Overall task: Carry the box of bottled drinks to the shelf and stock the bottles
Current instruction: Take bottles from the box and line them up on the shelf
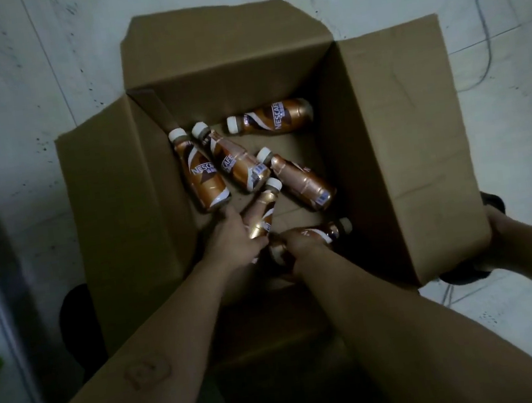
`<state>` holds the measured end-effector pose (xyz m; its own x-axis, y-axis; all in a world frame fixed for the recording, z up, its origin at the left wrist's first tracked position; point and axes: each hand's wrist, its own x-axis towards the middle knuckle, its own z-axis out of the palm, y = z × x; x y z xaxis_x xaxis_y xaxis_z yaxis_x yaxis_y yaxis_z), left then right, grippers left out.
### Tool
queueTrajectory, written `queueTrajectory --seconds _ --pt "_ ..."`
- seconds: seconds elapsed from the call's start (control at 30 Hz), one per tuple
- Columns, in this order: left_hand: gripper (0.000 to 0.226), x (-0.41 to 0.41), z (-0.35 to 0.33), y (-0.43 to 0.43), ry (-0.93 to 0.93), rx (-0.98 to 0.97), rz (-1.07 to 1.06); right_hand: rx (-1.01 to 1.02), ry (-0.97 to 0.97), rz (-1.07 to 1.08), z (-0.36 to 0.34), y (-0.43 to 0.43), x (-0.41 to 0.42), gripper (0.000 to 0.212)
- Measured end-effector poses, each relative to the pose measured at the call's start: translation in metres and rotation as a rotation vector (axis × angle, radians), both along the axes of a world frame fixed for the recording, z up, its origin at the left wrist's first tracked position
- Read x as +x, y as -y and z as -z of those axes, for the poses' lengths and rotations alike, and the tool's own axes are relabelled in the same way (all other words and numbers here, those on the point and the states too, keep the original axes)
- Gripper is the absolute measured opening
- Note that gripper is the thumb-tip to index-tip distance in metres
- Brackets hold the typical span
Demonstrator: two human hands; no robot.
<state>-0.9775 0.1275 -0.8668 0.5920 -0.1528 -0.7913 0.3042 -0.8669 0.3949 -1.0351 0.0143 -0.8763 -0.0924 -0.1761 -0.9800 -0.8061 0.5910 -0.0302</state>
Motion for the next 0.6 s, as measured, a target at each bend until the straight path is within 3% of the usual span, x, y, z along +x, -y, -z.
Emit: queueTrajectory --seconds 0.1,0.27,0.4,0.5,0.6 --pt "0.077 -0.002 0.004 0.003 -0.042 -0.018 -0.051 0.002 -0.046 0.054 0.003 0.001 0.003 0.068" --pt "0.061 -0.003 0.001 0.009 -0.170 0.016 -0.050 -0.012 0.003 0.019 0.001 0.008 -0.008 0.064" --pt "0.063 -0.009 -0.013 0.003 -0.301 -0.011 -0.121 -0.002 0.047 -0.012 -0.015 0.018 -0.026 0.068" --pt "0.069 -0.010 -0.033 -0.003 -0.259 -0.072 -0.084 0.022 0.181 0.021 -0.038 0.017 -0.036 0.056" --pt "0.080 -0.003 -0.065 -0.006 -0.175 -0.124 -0.062 0.045 0.337 0.003 -0.063 0.012 -0.042 0.058"
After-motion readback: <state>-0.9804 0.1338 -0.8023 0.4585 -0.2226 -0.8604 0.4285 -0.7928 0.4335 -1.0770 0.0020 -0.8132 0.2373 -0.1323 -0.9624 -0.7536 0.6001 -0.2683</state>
